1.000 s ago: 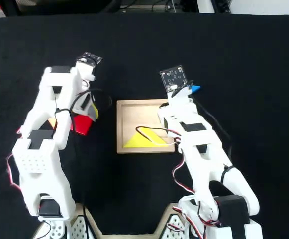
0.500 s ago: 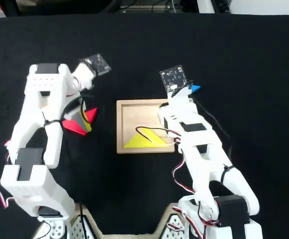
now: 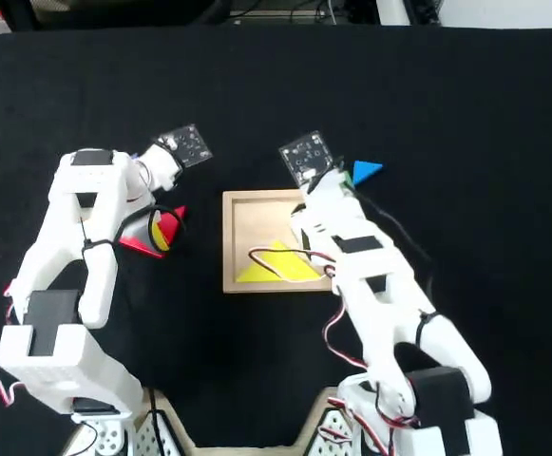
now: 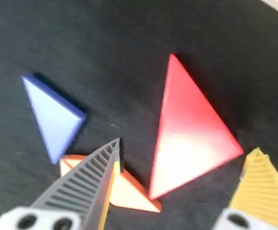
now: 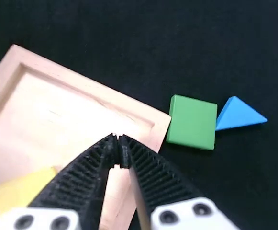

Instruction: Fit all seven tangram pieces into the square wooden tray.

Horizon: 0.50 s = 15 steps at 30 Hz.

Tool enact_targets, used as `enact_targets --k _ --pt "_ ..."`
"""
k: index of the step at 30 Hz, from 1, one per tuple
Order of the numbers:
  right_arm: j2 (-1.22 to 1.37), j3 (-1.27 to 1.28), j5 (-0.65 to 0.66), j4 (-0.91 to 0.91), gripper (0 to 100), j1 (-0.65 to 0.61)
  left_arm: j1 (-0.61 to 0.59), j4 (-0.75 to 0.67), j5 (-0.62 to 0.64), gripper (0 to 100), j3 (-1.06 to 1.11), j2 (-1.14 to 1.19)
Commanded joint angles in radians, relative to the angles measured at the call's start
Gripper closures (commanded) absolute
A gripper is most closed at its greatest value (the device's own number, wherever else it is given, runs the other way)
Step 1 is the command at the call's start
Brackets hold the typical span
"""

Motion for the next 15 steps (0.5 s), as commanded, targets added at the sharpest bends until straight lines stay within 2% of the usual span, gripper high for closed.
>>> enact_targets --k 1,4,15 --pt "0.005 -0.033 0.011 -0.02 98.4 -0.012 -0.007 -0.028 -0.008 61 -0.01 0.017" --pt "0.004 -0.033 0.011 -0.02 98.4 -0.011 0.004 -0.025 -0.046 61 -0.001 0.049" --pt "0.008 -0.033 0.011 -0.02 98.4 -0.012 0.016 -0.032 -0.057 61 0.013 0.064"
